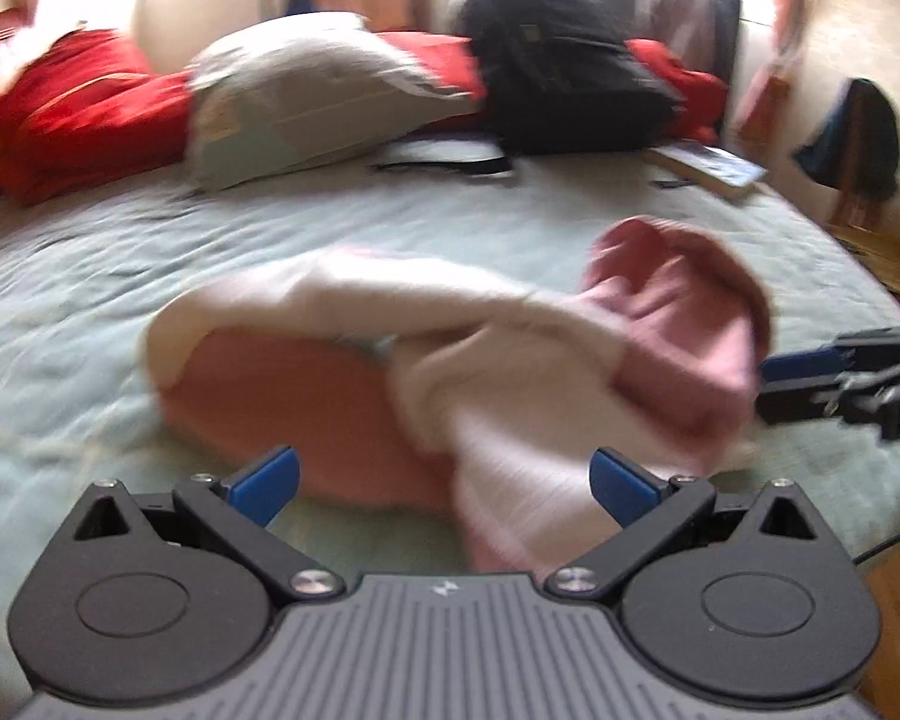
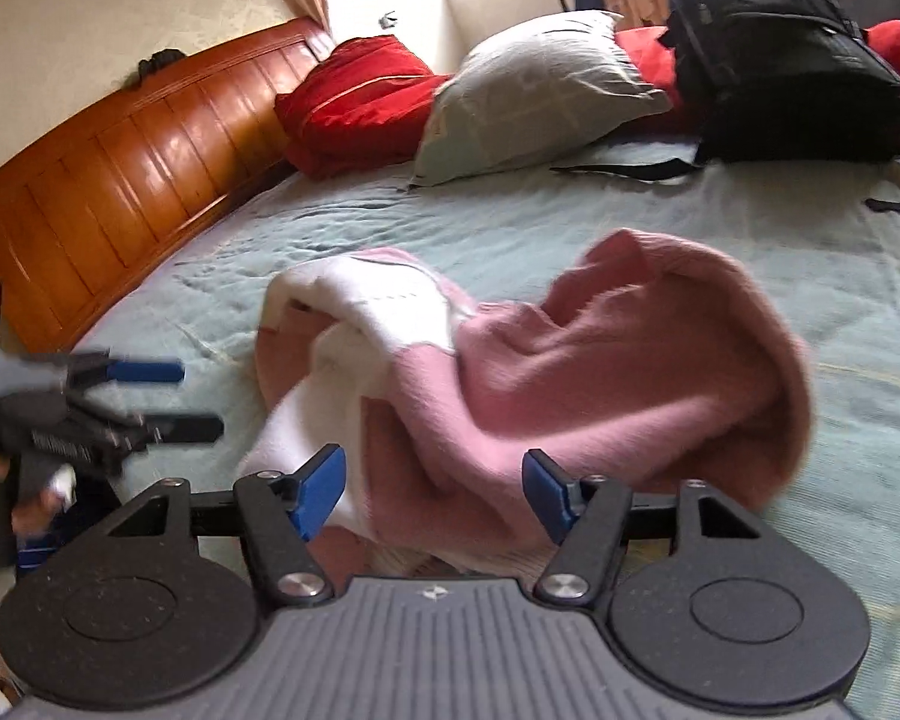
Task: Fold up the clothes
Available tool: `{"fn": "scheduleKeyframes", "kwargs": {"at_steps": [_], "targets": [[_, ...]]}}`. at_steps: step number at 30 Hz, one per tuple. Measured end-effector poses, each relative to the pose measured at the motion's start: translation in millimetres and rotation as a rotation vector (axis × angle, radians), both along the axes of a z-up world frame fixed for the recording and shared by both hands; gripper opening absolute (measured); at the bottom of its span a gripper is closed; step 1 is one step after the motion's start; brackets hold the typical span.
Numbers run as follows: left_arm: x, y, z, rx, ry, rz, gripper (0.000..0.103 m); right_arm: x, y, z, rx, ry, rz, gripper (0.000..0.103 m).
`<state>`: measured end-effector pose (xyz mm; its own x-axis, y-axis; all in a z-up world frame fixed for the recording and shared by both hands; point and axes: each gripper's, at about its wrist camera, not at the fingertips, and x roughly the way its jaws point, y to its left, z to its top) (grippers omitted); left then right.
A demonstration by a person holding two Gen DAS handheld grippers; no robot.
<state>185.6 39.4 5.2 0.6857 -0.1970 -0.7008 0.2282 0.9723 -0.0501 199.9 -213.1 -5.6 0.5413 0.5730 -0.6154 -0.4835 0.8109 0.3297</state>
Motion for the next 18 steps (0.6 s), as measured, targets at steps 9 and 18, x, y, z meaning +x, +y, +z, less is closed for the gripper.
{"fn": "scheduleKeyframes", "kwargs": {"at_steps": [9, 18], "targets": [[103, -62, 15, -0.048, -0.073, -0.26, 0.102, -3, -27, -24, -0.03, 0.059, -0.093, 0.07], [99, -36, -48, -0.14, 0.114, -0.202, 0.102, -10, -43, -53, -0.066, 0.155, -0.162, 0.07]]}}
